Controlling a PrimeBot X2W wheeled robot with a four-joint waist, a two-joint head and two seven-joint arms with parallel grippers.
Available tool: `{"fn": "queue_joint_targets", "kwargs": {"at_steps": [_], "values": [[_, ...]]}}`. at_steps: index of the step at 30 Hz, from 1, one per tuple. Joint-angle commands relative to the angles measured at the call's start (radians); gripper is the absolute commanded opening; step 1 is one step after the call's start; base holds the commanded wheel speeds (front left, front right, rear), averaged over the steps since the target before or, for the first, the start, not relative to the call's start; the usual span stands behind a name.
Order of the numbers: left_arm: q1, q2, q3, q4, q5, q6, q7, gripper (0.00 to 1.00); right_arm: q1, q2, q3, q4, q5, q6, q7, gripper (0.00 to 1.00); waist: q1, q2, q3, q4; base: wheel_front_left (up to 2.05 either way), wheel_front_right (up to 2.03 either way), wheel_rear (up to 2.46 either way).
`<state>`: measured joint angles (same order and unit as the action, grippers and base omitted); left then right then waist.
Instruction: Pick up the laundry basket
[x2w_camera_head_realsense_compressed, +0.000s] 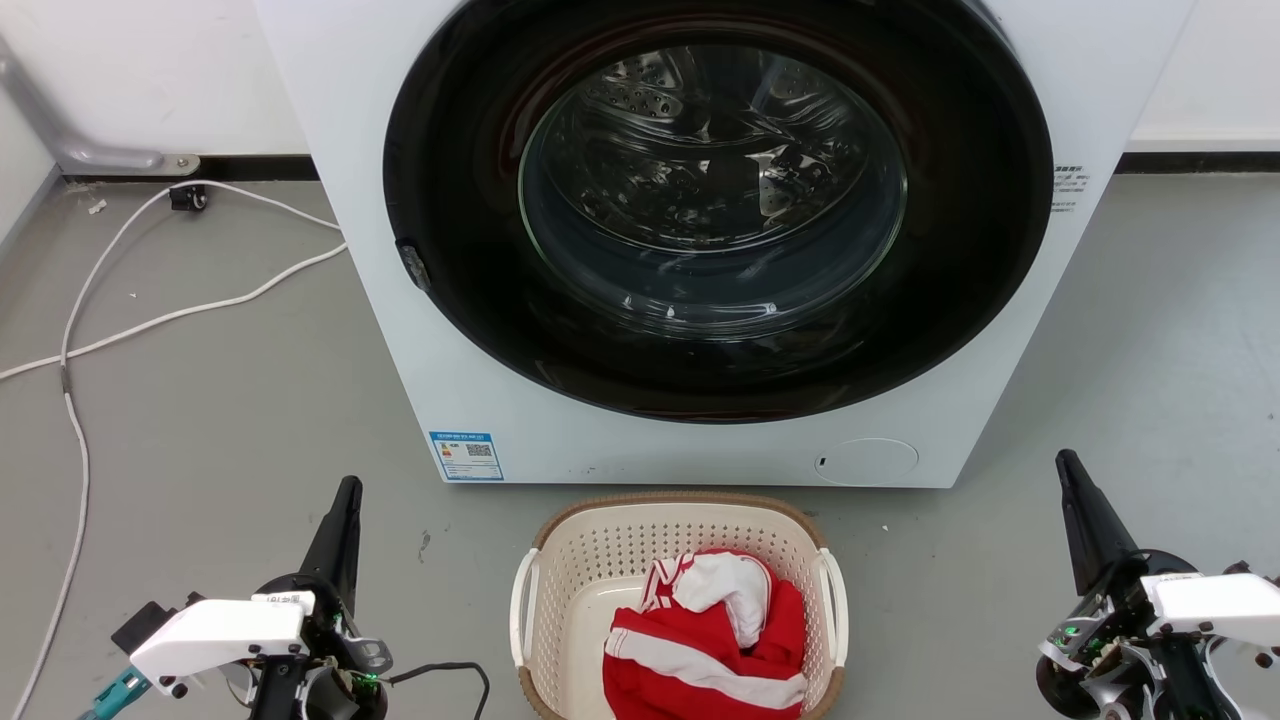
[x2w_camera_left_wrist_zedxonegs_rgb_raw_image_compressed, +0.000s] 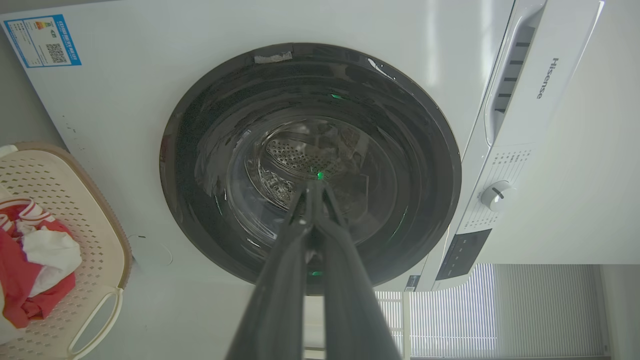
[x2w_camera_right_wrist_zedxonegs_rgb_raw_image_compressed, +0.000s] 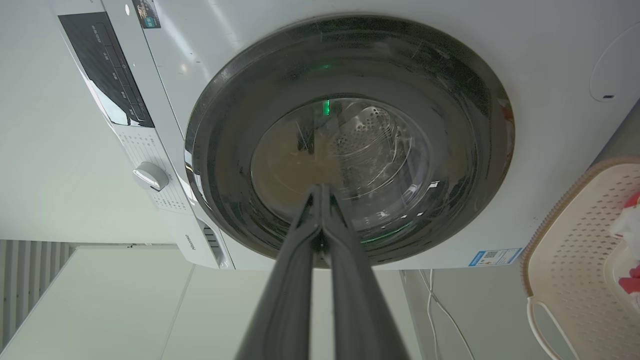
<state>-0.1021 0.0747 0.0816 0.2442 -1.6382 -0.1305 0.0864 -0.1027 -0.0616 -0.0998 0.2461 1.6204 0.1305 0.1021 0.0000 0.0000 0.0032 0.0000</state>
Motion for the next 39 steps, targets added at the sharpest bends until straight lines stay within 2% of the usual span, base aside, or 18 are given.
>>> {"fn": "queue_joint_targets", "kwargs": {"at_steps": [1,22,23,32,39], "values": [[-0.008,-0.002,0.004,0.002,0.007,0.000,0.005,0.00,-0.012,0.003,-0.002,0.001,-0.004,0.000,0.003,0.00,0.0000,0.0000,0.000,0.000,0.00,0.00,0.00],[-0.009,-0.007,0.011,0.002,0.013,0.000,0.010,0.00,-0.012,0.006,-0.005,0.001,-0.007,0.000,0.005,0.00,0.0000,0.0000,0.000,0.000,0.00,0.00,0.00],[0.000,-0.007,0.008,0.000,0.007,0.000,0.007,1.00,0.000,0.003,-0.004,0.000,-0.002,0.000,0.004,1.00,0.0000,0.0000,0.000,0.000,0.00,0.00,0.00],[0.001,-0.012,-0.028,-0.002,0.008,0.000,-0.021,1.00,0.021,0.002,0.017,-0.004,-0.022,0.000,-0.029,1.00,0.0000,0.0000,0.001,0.001,0.00,0.00,0.00],[-0.015,0.007,-0.082,-0.020,0.116,0.000,-0.059,1.00,0.026,-0.006,0.030,-0.021,-0.142,0.000,-0.064,1.00,0.0000,0.0000,0.001,0.002,0.00,0.00,0.00]]}}
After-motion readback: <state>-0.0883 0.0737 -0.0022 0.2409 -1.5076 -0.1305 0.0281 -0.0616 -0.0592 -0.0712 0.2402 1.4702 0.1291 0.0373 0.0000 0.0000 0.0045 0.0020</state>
